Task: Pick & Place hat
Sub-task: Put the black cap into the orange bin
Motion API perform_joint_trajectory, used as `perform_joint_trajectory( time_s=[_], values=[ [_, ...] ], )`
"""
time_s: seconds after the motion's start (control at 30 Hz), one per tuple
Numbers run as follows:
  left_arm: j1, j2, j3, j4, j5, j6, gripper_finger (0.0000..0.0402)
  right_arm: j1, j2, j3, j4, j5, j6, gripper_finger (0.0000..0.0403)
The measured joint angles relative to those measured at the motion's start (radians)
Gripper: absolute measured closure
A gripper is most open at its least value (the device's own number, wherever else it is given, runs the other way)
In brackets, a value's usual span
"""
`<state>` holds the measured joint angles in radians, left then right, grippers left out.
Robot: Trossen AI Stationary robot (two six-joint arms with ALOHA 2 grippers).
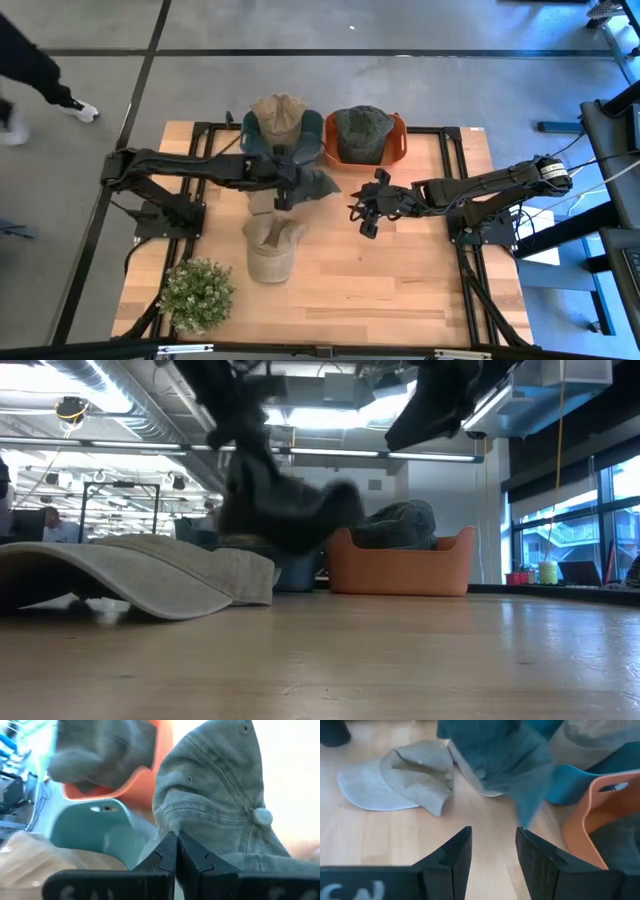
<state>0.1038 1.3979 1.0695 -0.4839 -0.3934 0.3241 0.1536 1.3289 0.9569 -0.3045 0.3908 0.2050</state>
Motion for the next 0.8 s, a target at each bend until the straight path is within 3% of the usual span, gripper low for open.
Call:
perform_joint_trajectory(
  time_s=[0.1, 0.27, 0.43, 0.57, 0.8],
  values=[
    [-0.004, -0.070, 0.000, 0.010, -0.010, -0.056, 0.0399, 0.005, -0.001, -0.040, 0.094, 0.000, -0.002, 0.0249],
    [-0.011, -0.141, 0.000, 0.090, -0.064, -0.124, 0.0399, 0.004, 0.000, -0.249, 0.606, 0.006, -0.031, 0.0249],
    [-0.042, -0.140, -0.055, 0.344, -0.093, -0.080, 0.0399, -0.001, -0.001, -0.428, 1.070, 0.008, -0.033, 0.0249],
    [-0.060, -0.130, -0.118, 0.563, -0.089, -0.016, 0.0399, -0.001, -0.001, -0.489, 1.186, 0.011, -0.040, 0.0249],
    [-0.077, -0.130, -0.218, 0.875, -0.032, 0.004, 0.0399, -0.031, -0.001, -0.502, 1.200, 0.024, -0.053, 0.0249]
  ],
)
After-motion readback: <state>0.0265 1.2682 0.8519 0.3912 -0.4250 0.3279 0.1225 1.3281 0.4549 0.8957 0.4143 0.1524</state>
